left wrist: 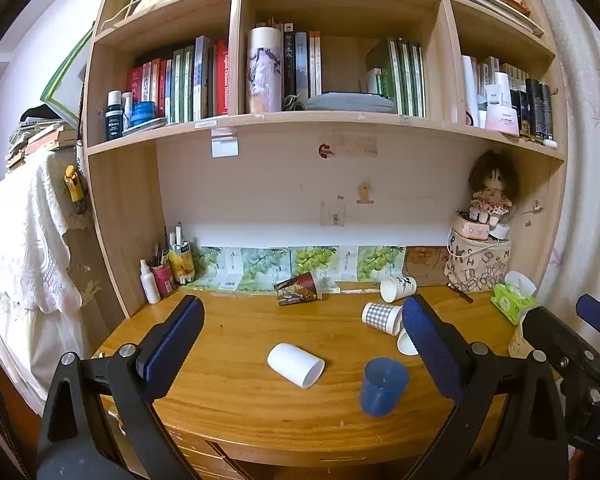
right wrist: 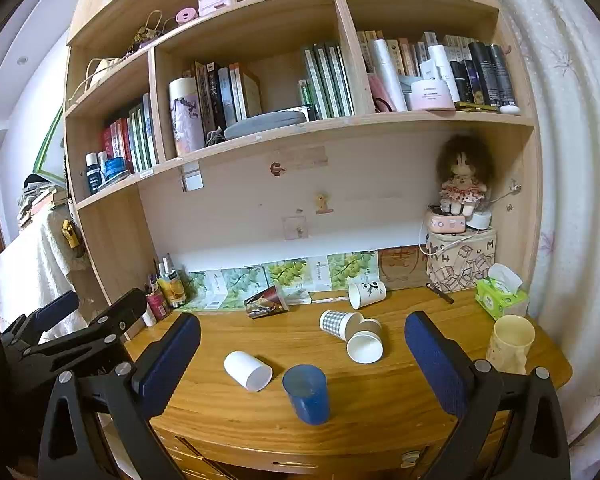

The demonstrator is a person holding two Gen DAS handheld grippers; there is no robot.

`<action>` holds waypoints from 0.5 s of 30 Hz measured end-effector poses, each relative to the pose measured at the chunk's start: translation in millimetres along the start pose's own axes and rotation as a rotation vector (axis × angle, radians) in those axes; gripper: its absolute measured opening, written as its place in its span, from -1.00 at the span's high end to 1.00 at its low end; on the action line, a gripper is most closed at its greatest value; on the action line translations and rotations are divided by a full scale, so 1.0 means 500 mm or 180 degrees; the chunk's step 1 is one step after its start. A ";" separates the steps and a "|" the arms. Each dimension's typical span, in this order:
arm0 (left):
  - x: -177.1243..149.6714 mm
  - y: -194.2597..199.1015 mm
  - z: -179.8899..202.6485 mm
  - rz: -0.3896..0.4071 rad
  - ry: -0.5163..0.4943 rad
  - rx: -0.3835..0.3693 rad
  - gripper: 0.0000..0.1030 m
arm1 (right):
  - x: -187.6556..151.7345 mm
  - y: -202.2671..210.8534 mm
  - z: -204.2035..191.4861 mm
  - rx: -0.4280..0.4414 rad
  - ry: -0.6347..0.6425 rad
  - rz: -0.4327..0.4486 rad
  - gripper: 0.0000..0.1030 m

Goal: Flip cup upright

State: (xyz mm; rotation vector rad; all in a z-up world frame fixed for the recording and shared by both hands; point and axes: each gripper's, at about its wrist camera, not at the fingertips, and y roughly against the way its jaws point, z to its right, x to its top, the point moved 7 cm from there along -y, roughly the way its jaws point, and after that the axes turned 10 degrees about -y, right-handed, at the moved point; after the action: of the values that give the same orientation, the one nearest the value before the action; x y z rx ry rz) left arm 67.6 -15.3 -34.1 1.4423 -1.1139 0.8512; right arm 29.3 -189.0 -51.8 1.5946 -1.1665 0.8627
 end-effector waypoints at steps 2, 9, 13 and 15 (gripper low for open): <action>-0.001 0.000 0.002 -0.0004 -0.0006 -0.0018 -0.94 | 0.000 0.000 0.002 -0.0030 -0.0007 0.0001 -0.99; -0.004 -0.004 0.007 -0.0035 -0.0014 -0.0089 -0.94 | -0.002 -0.001 0.004 -0.0087 0.0001 -0.0021 -0.99; -0.004 -0.002 0.011 -0.0043 -0.0031 -0.0102 -0.94 | -0.003 0.000 0.005 -0.0102 -0.0002 -0.0027 -0.99; -0.005 -0.002 0.010 -0.0043 -0.0026 -0.0098 -0.94 | -0.004 -0.001 0.005 -0.0100 -0.0001 -0.0035 -0.99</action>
State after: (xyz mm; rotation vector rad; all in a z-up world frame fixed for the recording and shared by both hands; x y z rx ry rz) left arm 67.6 -20.0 -37.4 1.4276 -1.1178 0.8161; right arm 29.1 -190.9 -54.3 1.5746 -1.1651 0.8331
